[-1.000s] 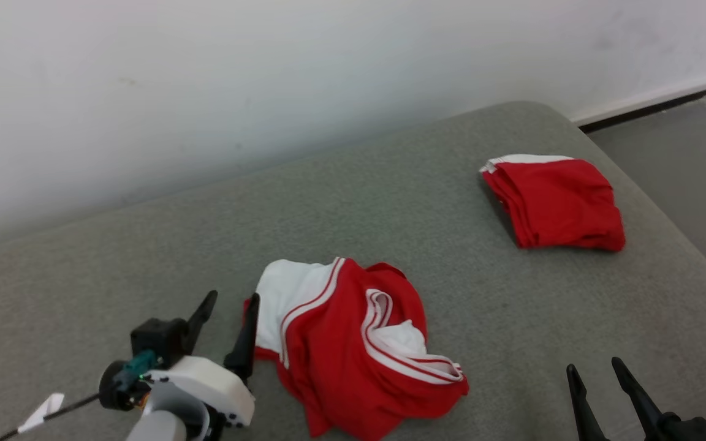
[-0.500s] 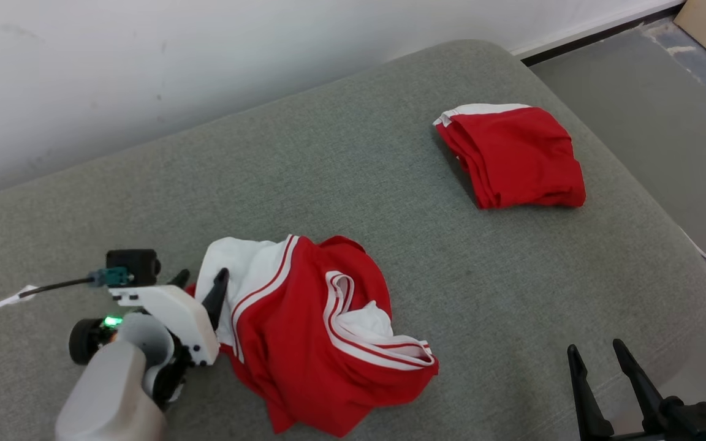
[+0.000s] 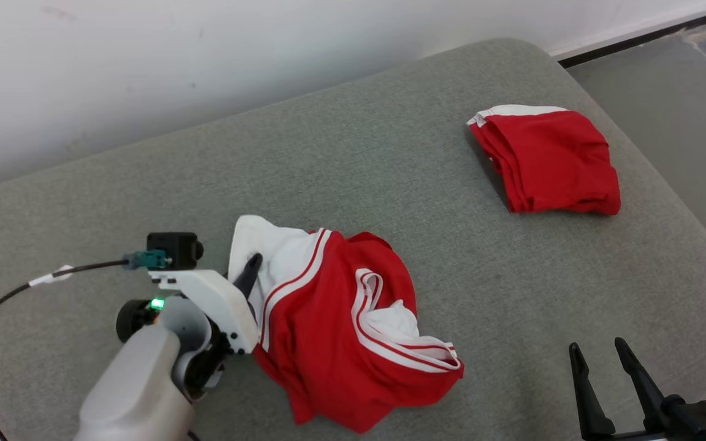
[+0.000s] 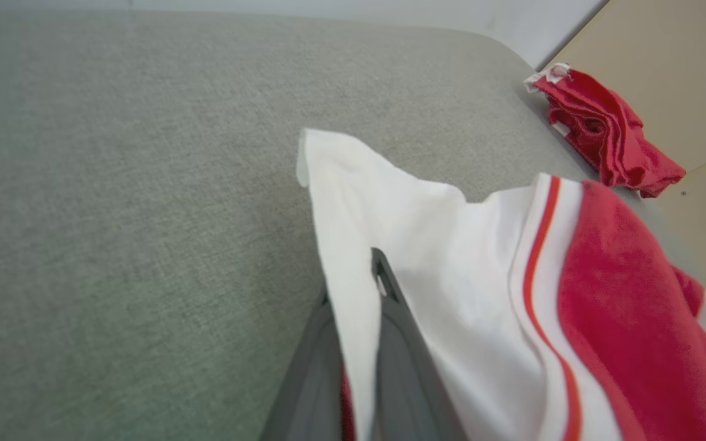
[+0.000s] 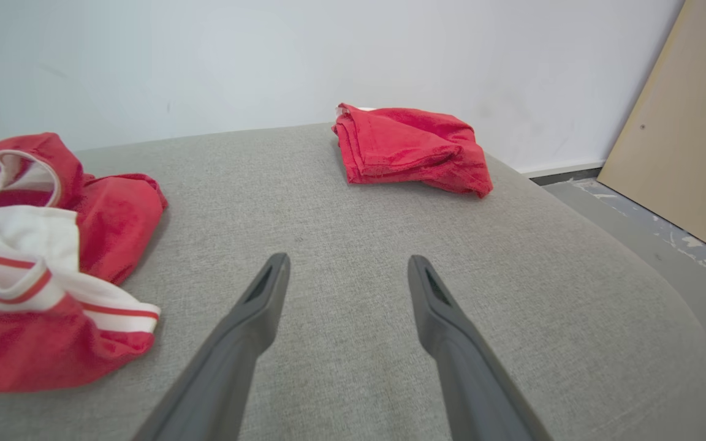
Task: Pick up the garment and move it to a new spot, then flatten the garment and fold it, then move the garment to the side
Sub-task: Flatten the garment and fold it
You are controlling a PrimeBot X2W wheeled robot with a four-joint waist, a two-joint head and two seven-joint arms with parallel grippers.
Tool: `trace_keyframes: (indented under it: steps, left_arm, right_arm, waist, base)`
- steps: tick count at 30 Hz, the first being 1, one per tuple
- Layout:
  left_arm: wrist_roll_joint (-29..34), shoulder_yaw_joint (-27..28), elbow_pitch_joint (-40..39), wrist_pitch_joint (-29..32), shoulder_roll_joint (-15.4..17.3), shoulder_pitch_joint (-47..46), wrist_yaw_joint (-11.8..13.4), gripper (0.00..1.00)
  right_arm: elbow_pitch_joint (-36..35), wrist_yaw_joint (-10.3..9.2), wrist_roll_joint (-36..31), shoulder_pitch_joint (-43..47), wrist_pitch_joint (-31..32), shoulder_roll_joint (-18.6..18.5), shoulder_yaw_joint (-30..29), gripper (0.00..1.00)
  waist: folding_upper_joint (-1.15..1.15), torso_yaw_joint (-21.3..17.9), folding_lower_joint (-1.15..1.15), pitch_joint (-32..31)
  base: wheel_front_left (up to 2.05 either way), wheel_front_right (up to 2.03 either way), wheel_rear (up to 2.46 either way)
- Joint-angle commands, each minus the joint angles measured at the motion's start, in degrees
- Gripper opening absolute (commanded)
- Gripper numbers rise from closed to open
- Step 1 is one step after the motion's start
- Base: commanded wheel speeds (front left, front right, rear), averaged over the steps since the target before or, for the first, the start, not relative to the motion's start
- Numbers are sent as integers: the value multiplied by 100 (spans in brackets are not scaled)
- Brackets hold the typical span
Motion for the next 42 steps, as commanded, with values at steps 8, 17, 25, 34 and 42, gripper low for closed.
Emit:
trace_keyframes:
  steps: [8, 17, 25, 34, 42]
  left_arm:
    - [-89, 153, -250, -689, 295, -501, 41, 0]
    - [117, 500, -877, -870, 797, -1113, 615, 0]
    - [273, 391, -1734, -697, 888, -839, 898, 0]
    - [315, -484, -2317, -766, 30, 642, 1119, 0]
    - [471, -1486, -1389, -1186, -691, 1215, 947, 0]
  right_arm:
    - [21, -18, -25, 104, 2, -78, 3, 100]
    - [104, -18, -36, 257, 2, -140, 91, 100]
    - [160, -19, -19, 370, 2, -160, 165, 100]
    - [223, -18, 19, 433, 2, -152, 174, 100]
    - [277, -19, 82, 227, 2, -161, 290, 100]
  waist:
    - [0, 463, -1, -313]
    - [0, 903, -1, -740]
    - [0, 1092, -1, -1002]
    - [0, 1226, -1, -985]
    - [0, 1089, -1, -791]
  base:
    - [0, 0, 0]
    - [0, 0, 0]
    - [0, 0, 0]
    - [0, 0, 0]
    - [0, 0, 0]
